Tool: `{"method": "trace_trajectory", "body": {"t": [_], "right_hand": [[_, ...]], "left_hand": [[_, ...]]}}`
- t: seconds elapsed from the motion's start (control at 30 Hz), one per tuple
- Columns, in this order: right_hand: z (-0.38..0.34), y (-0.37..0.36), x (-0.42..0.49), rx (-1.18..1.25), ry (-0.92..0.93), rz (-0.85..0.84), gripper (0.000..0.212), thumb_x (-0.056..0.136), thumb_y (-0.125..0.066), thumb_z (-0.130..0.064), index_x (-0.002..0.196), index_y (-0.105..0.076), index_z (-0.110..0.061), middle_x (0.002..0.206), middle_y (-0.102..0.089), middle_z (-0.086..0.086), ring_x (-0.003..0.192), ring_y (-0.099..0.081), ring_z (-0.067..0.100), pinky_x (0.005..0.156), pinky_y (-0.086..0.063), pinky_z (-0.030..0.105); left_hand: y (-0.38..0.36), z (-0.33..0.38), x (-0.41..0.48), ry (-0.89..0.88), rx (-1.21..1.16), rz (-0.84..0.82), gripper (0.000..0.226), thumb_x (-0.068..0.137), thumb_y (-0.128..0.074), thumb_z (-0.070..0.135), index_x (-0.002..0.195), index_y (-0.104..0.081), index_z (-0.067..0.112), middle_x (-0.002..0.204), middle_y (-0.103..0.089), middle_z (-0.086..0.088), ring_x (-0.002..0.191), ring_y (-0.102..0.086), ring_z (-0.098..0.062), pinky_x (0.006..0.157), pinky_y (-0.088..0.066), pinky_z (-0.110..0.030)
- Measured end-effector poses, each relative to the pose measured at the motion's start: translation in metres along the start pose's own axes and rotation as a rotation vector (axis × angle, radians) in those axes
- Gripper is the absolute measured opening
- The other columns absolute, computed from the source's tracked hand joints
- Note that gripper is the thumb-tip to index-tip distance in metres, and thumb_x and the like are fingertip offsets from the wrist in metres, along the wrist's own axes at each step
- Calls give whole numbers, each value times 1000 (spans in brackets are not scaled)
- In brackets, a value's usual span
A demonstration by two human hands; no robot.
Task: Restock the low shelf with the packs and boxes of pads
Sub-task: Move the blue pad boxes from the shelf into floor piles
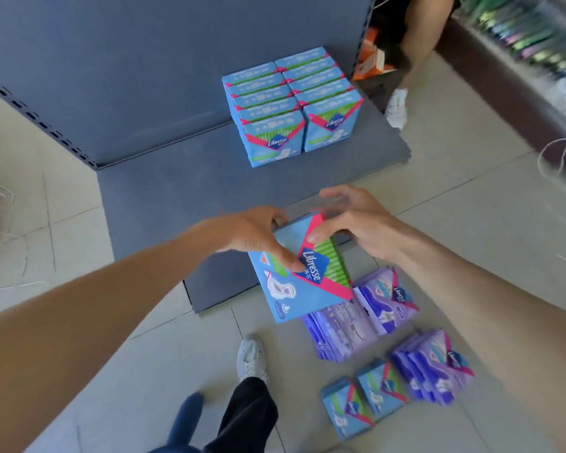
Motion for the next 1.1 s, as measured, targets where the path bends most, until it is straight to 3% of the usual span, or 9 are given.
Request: {"method": "trace_trajectory", "body": {"t": [0.1, 0.23, 0.33, 0.47, 0.6, 0.77, 0.93, 1.03, 1.1], "right_hand": [[35, 57, -36, -33, -49, 211, 79, 51, -91, -26, 119, -52, -14, 106, -66, 5, 94, -66, 18, 91, -52, 39], [120, 96, -105, 188, -204, 208, 29, 81, -72, -26, 101, -58, -11, 91, -71, 8, 79, -64, 22, 78, -52, 41], [175, 119, -152, 400, -220, 349, 25, 86, -67, -16, 107, -62, -6, 99, -71, 14, 83, -68, 26, 74, -55, 38], [236, 139, -208, 619, -240, 500, 21, 89, -62, -10, 108, -60, 0, 80, -69, 6, 53, -67, 9, 46, -51, 19], [291, 154, -251, 766, -211, 583, 3, 91, -60, -8, 91, -62, -6, 65, -72, -3, 54, -68, 9, 47, -52, 19], [373, 155, -277, 809, -254, 730, 6, 88, -62, -2, 91, -63, -8, 89, -69, 12, 76, -66, 25, 72, -53, 36], [458, 109, -271, 884, -350, 757, 13, 86, -64, -3, 99, -61, -1, 89, -69, 14, 70, -68, 23, 64, -56, 32], [499, 80, -251, 948, -419, 736, 22, 85, -65, -3, 106, -62, 5, 96, -69, 20, 81, -66, 33, 74, -52, 39], [526, 70, -233, 965, -452, 742, 30, 82, -68, -4, 110, -60, 4, 102, -69, 22, 88, -67, 36, 77, -52, 41]], "left_hand": [[-38, 15, 11, 16, -191, 77, 47, 52, -91, 38, 86, -65, 19, 83, -72, 5, 77, -69, -14, 66, -53, -18], [-112, 33, 33, 92, -423, 140, 51, 58, -89, 40, 95, -68, 12, 83, -74, 1, 69, -68, -10, 57, -52, -16], [-183, 65, 45, 83, -497, 79, 55, 58, -88, 43, 97, -65, 11, 85, -73, 0, 70, -69, -11, 64, -56, -23], [-255, 96, 45, 40, -417, 128, 80, 64, -83, 47, 113, -26, 20, 103, -62, -4, 89, -67, -24, 78, -55, -39], [-323, 116, 48, -47, -340, 33, 81, 59, -80, 52, 112, -28, 21, 101, -65, -3, 86, -69, -22, 86, -55, -43], [-403, 89, 64, 33, -302, -76, 88, 53, -81, 56, 115, -37, 12, 113, -59, -5, 105, -64, -24, 89, -54, -44], [-450, 31, 81, 119, -152, -99, 92, 47, -80, 54, 114, -41, 4, 121, -54, -15, 109, -59, -28, 91, -52, -45], [-469, -4, 96, 149, -69, -128, 100, 34, -65, 66, 109, -40, 6, 119, -53, -17, 108, -58, -32, 91, -50, -47], [-484, -29, 118, 150, -28, -168, 101, 39, -65, 64, 115, -43, 3, 117, -57, -16, 105, -61, -31, 90, -51, -48]]}}
Point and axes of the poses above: each hand's wrist, its own x-axis towards the middle knuckle, its own y-axis out of the back of the hand, z = x × y, the point moved 9 cm from there along x, towards the middle knuckle
